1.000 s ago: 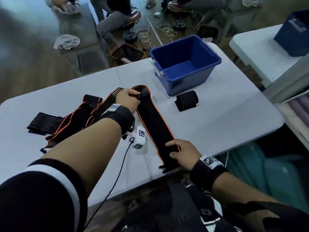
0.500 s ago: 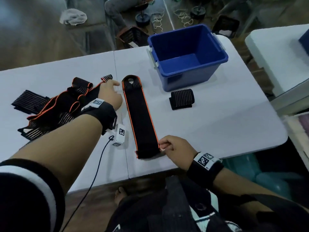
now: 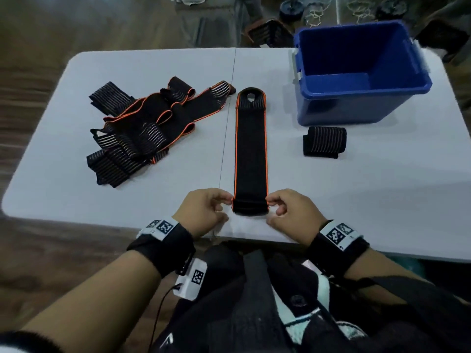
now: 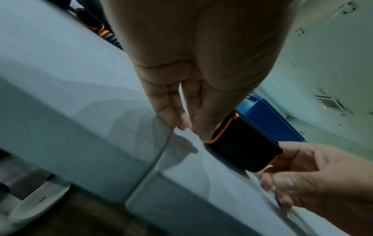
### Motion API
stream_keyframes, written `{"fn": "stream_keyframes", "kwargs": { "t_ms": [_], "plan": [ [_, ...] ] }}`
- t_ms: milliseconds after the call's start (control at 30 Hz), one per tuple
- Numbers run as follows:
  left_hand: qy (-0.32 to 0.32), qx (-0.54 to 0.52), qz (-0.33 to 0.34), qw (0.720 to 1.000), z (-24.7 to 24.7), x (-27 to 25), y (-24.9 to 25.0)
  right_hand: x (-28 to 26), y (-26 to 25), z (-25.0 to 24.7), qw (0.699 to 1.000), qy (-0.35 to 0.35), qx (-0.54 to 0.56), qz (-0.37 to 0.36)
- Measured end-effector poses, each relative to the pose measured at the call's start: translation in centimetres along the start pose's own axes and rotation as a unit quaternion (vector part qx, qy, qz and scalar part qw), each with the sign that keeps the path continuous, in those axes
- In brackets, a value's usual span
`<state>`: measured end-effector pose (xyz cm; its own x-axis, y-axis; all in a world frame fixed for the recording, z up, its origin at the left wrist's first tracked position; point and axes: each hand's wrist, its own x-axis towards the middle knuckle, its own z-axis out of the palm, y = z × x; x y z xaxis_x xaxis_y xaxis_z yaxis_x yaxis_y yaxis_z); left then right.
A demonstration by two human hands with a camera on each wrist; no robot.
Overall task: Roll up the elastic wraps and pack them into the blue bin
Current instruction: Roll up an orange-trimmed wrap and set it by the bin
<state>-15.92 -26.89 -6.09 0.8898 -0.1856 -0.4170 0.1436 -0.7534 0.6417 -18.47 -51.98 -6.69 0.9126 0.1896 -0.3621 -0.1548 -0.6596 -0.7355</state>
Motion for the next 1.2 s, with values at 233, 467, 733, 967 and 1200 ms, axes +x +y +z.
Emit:
{"fn": "stream_keyframes", "kwargs": {
  "t_ms": [233,467,733,967,1200],
  "plan": [
    [0.032,0.04,0.032,0.998,1.4,0.0,0.4,0.9,-0.2,0.5,0.997,0.01,-0.079,-0.012],
    [0.044,0.024,-0.026,0.998,1.6,1.4,1.6,2.7,-1.3,0.2,0.995,0.023,-0.07,0.068],
    [0.052,0.106,-0.033,0.992,1.8,2.4,2.2,3.3,-2.6,0.1,0.987,0.031,-0.104,0.12],
    [0.094,0.154,0.142,0.973,1.7,2.5,1.9,2.9,-2.6,0.9,0.979,0.093,-0.18,-0.027],
    [0.069,0.235,0.223,0.943,1.9,1.8,0.7,2.3,-3.2,1.1,0.969,0.046,-0.238,-0.047]
  ]
}}
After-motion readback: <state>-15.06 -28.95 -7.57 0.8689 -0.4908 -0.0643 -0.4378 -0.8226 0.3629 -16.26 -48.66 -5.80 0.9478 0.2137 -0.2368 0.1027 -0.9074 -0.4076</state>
